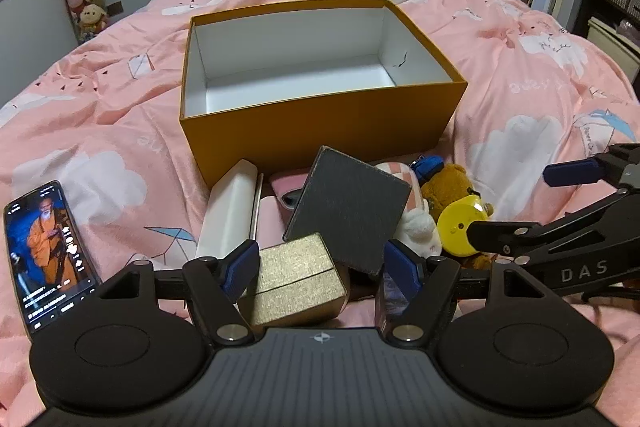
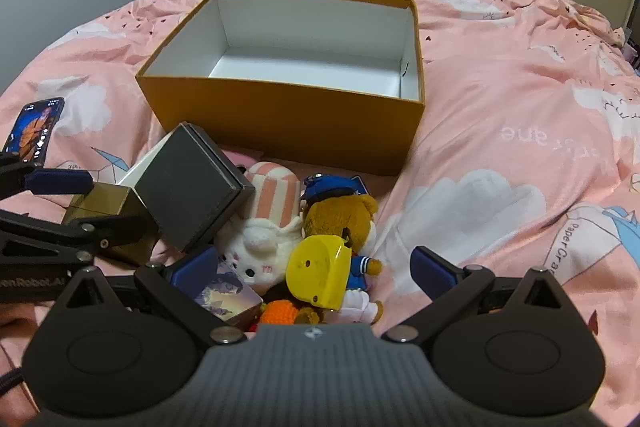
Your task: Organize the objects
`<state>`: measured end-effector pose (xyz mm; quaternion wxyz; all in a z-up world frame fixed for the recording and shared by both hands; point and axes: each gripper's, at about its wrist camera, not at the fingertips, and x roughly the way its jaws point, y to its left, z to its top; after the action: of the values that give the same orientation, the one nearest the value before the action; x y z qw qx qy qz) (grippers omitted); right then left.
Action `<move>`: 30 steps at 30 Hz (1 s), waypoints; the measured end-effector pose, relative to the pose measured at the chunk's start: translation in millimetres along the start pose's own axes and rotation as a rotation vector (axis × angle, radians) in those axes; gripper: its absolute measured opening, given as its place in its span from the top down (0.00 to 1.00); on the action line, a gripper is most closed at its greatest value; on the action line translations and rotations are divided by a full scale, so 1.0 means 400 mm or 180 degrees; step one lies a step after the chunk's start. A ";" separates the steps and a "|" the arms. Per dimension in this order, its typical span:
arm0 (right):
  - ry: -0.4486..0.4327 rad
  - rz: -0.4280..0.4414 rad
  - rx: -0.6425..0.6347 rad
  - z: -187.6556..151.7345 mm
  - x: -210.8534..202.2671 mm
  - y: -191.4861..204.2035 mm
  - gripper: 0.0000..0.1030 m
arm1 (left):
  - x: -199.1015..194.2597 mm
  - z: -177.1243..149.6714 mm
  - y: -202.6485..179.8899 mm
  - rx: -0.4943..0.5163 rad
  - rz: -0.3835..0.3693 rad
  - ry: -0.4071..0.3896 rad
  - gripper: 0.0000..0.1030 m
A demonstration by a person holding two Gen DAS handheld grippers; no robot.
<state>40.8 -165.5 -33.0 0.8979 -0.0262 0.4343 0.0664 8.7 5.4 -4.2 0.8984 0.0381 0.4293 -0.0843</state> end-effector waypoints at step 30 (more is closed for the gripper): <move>0.0153 0.1296 -0.1114 0.218 0.081 0.184 0.56 | 0.085 0.088 0.213 -0.0386 -0.0067 0.0751 0.57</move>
<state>117.8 -80.6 -3.6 0.8373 -0.0947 0.4338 0.3191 72.3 80.0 -8.9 0.8414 -0.0111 0.5367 -0.0626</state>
